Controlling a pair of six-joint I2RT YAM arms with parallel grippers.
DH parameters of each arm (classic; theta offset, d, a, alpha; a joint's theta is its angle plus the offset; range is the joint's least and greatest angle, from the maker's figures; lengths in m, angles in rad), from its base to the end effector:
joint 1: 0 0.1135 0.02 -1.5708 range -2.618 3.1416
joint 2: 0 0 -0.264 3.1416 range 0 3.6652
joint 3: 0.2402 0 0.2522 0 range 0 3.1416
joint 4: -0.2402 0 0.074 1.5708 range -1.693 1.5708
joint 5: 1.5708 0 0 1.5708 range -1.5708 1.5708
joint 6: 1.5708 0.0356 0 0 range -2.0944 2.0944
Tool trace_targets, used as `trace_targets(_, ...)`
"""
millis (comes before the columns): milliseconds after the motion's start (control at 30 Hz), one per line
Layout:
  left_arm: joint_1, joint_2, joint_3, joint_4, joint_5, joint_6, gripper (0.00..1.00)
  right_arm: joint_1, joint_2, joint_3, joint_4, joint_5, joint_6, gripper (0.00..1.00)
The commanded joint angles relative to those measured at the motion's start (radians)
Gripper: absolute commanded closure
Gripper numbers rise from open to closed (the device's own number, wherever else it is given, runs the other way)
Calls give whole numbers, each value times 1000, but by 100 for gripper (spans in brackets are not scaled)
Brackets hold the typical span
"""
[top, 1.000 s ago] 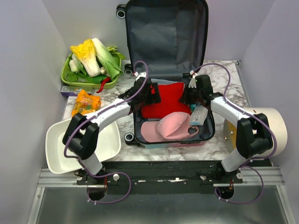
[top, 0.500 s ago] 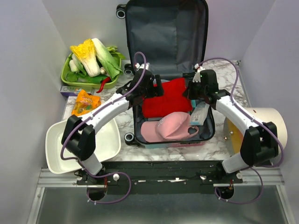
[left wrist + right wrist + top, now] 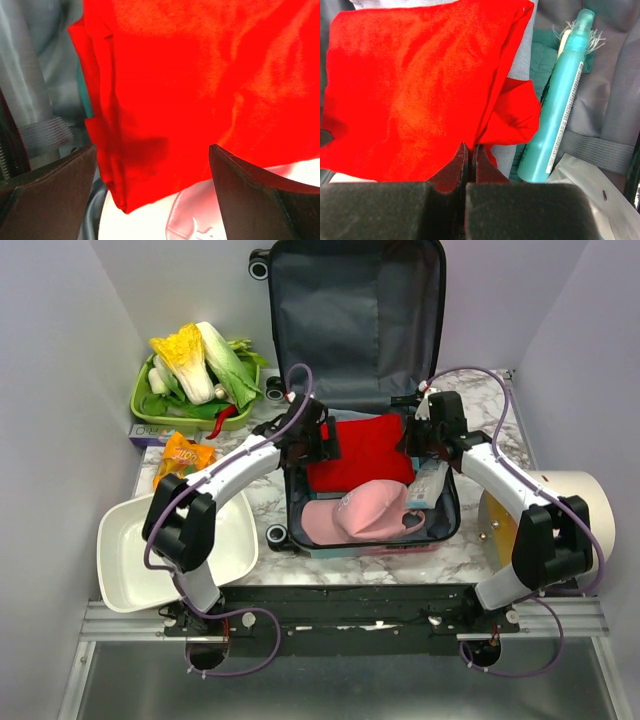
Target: Open, take out, and arrange the luggage
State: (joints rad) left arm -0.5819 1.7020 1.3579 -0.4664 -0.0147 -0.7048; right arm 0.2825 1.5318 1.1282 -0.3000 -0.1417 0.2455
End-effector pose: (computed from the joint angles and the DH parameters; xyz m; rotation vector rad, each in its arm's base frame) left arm 0.3185 -0.2089 0.2697 -0.1585 2.4586 -0.5761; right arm 0.3269 0.1001 0.2656 -0.1182 2.3012 0.4360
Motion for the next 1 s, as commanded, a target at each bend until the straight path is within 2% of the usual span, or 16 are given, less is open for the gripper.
trace_targets(0, -1, 61, 35, -97, 15, -36, 1, -11, 19, 25, -34, 42, -12, 99)
trace_targets(67, -1, 77, 43, -126, -27, -47, 1, -11, 19, 24, -33, 47, -14, 99)
trace_targets(200, -1, 94, 38, -81, -11, -53, 1, -11, 19, 27, -34, 28, -17, 99)
trace_targets(400, 1, 122, 44, -52, 5, -65, 13, -11, 19, 31, -33, 25, -20, 99)
trace_targets(567, 5, 157, 86, -75, 8, -55, 14, -11, 19, 31, -36, 24, -20, 99)
trace_targets(700, 7, 162, 78, -35, 56, -61, 27, -11, 13, 28, -36, 25, -20, 99)
trace_targets(867, 7, 176, 86, -26, 82, -65, 28, -13, 11, 28, -37, 27, -20, 99)
trace_targets(967, 7, 170, 84, -26, 85, -64, 41, -11, 8, 27, -37, 25, -18, 99)
